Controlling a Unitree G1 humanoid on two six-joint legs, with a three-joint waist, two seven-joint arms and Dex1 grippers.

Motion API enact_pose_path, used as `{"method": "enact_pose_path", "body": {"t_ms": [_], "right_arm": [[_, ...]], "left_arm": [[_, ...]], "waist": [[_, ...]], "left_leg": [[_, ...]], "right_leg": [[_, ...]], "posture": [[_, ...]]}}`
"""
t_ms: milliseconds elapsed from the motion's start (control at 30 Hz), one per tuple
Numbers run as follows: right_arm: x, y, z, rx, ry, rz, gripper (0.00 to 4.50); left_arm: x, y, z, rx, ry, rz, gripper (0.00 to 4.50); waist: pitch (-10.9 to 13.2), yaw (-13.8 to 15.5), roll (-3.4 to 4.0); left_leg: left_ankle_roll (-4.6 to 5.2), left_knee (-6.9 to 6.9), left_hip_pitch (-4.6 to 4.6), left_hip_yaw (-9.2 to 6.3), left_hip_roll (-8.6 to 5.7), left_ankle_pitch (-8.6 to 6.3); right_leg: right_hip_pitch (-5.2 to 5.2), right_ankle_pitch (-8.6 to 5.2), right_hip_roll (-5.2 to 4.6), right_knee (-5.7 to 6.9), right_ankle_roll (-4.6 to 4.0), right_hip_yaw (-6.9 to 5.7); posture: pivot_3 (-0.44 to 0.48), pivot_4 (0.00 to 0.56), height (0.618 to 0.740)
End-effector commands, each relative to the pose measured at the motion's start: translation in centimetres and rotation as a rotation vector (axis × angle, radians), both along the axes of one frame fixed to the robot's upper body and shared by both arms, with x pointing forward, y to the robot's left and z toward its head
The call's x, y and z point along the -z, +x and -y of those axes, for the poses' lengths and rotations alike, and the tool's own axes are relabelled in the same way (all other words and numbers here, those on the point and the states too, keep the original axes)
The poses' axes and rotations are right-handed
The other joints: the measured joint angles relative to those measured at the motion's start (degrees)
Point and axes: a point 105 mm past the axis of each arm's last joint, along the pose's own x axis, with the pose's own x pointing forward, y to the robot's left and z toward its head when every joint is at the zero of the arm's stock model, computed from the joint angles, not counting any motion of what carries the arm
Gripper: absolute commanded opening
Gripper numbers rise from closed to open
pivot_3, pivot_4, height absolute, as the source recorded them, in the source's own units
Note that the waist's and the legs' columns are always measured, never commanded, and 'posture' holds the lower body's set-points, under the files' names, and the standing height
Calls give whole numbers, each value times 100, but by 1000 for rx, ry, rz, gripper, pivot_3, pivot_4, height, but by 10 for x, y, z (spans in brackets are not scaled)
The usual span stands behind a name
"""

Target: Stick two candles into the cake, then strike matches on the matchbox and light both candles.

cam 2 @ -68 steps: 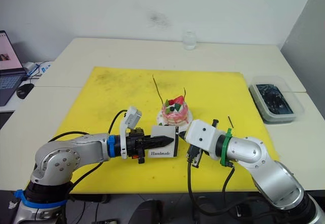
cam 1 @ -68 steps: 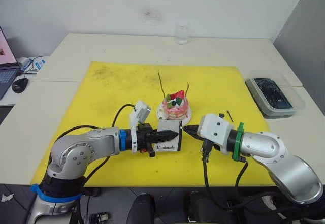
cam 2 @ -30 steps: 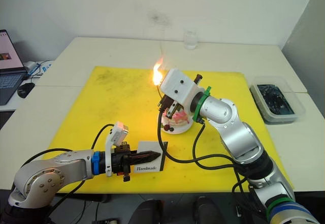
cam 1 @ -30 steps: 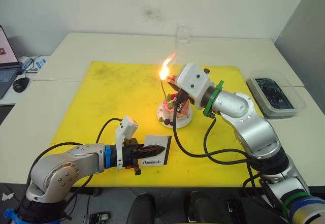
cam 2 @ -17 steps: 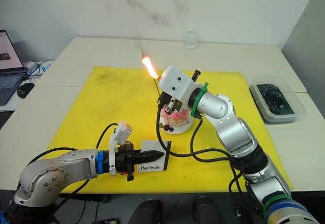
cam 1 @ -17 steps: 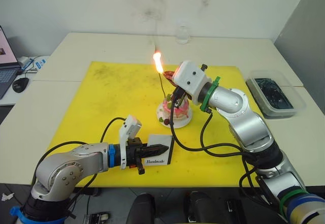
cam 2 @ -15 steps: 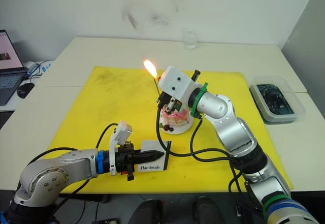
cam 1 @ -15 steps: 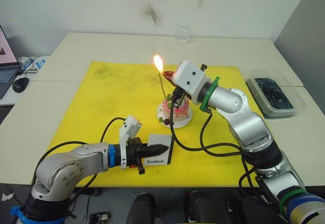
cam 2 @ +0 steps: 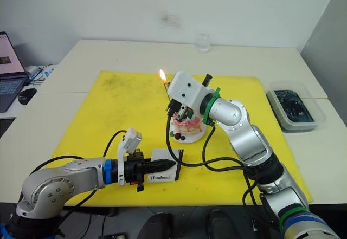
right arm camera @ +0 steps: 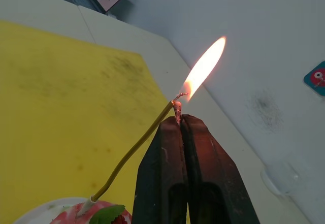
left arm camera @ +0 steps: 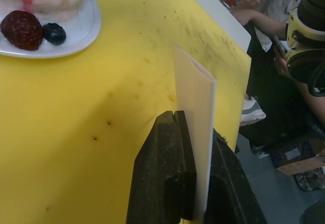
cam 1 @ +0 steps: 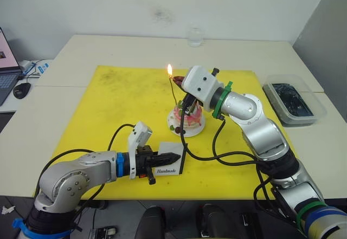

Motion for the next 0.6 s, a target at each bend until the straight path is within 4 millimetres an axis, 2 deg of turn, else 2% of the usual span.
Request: {"method": "enact_pose_path", "body": {"t_ms": [33,600], "right_arm": [[-13,-6,-3,-23,14,60,18],[-12,-6,-3,-22,10,60,18]], "left_arm": [[-7,-4,6,34,-19,29,0],[-4,-5,6,37,-21,23,0]], "waist": [[0,0,0],[0,0,0]], "left_leg": [[0,0,0,-1,0,0],[0,0,0,0,0,0]], "right_leg": [[0,0,0,0,0,-1],[0,0,0,0,0,0]], "posture": [[0,150,740],[0,150,740]]}}
